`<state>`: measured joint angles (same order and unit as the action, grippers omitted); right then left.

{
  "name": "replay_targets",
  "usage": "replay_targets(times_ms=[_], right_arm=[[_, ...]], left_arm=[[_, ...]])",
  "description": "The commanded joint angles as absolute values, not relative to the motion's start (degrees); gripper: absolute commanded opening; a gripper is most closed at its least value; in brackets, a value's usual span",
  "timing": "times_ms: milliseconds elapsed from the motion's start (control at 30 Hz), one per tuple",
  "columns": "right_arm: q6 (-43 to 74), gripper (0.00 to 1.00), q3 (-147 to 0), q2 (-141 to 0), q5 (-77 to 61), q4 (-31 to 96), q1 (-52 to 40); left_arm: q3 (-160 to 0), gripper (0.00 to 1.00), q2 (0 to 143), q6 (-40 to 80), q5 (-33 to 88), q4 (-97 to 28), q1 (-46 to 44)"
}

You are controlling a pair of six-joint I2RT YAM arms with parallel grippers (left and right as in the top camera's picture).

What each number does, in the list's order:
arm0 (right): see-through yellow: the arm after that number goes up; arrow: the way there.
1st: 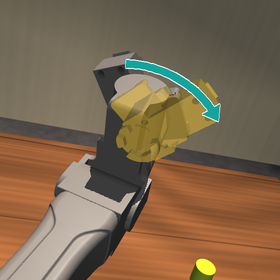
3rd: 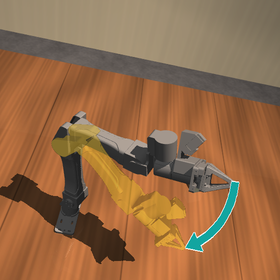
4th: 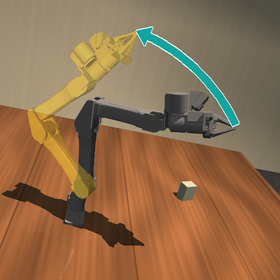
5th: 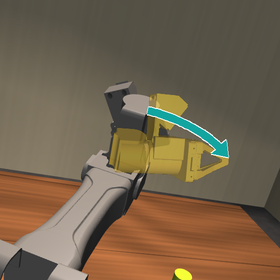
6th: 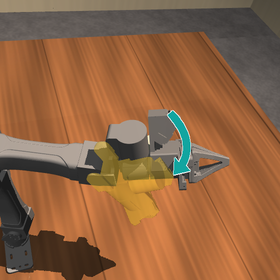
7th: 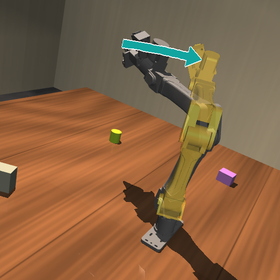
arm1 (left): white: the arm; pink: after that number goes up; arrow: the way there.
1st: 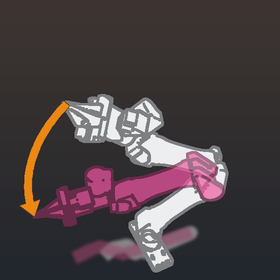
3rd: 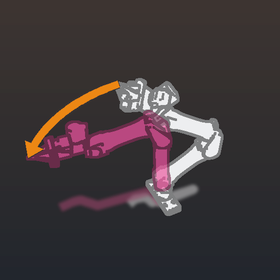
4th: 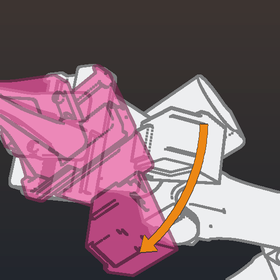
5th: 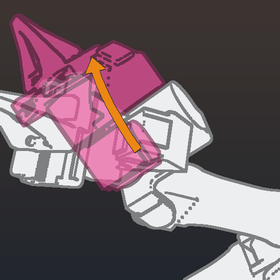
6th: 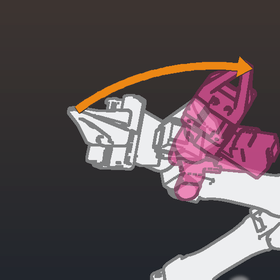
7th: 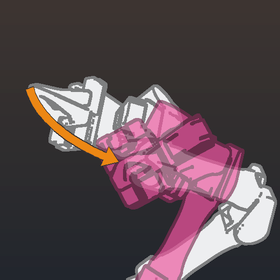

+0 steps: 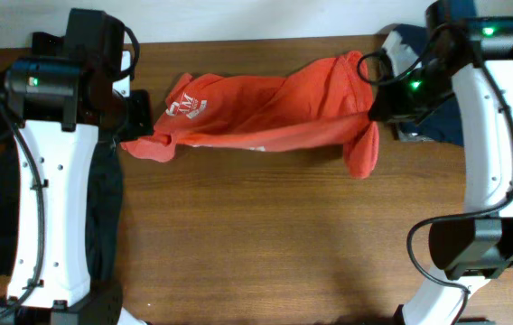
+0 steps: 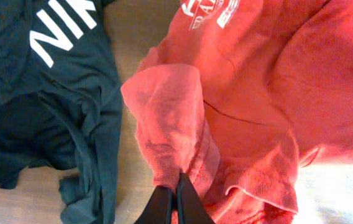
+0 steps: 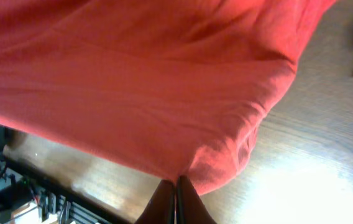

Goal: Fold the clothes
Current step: 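Grasp the near hem corners of the red t-shirt with both grippers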

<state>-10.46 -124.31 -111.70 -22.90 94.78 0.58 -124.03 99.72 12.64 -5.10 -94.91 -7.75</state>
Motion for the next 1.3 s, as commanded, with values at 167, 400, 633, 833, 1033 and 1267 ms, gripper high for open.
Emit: replay_targets(times_ms=[167,400,633,833,1033,1267], right_arm=[[-10.00,0.05,-105.93,-109.65,-21.80,83.74,-7.55],[-10.02,0.09,-94.04,-110.00,-20.86,67.33,-11.20],[-9.96,0.56,-92.95,-109.97,-19.64,57.98,-11.14],[-4.51,0.58,-93.89,-109.30,-20.99,65.01,-11.42],[-2.76,0.54,-92.14,-108.99,-21.26,75.59,-15.42],[0.93,0.52,-84.49,-109.06,-19.51,68.62,-21.02]], left_arm=[[-105.41,0.01,101.32,14.13,-6.48,-84.90,-7.73],[-97.60,0.01,101.34,14.13,-6.46,-79.00,-7.84],[-97.14,0.01,101.34,14.11,-6.28,-76.88,-7.84],[-97.14,0.01,101.34,14.11,-6.28,-76.71,-7.84],[-97.14,0.01,101.34,14.11,-6.31,-75.59,-7.84],[-97.14,0.01,101.34,14.11,-6.31,-74.52,-7.84]])
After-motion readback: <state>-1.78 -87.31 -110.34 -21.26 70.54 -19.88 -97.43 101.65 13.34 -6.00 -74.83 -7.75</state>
